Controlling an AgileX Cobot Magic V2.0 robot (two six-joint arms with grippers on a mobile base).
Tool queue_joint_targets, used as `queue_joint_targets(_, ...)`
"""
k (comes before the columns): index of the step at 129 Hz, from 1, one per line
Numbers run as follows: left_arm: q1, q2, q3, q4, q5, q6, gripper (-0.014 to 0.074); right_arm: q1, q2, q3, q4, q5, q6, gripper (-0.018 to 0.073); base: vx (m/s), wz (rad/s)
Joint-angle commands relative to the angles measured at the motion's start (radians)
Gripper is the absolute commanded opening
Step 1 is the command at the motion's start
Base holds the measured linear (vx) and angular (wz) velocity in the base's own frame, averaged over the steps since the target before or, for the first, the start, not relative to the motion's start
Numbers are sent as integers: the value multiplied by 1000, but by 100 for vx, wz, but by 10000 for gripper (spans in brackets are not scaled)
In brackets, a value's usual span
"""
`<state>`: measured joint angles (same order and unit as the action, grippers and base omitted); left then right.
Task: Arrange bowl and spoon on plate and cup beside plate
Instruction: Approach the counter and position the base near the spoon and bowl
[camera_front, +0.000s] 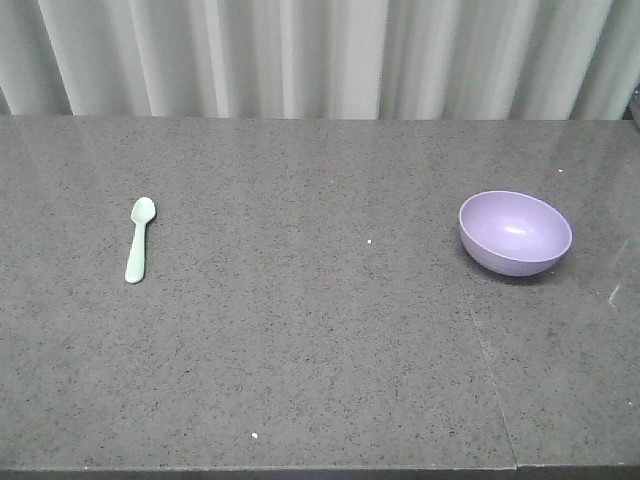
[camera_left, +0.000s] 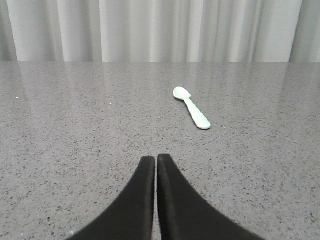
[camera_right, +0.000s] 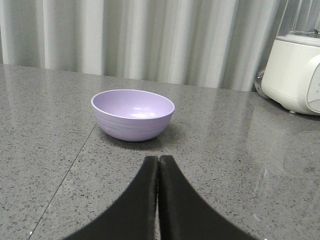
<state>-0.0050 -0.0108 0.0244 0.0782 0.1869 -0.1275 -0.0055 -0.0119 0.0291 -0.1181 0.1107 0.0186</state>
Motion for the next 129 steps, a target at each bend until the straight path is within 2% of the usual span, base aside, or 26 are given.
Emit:
queue_joint_targets(1, 1, -16, 11, -2, -67, -7, -6, -4, -3, 6, -4, -68, -8, -1, 3, -1)
queue_joint_targets(129, 1, -16, 11, -2, -67, -7, -6, -4, -3, 6, -4, -68, -8, -1, 1, 0)
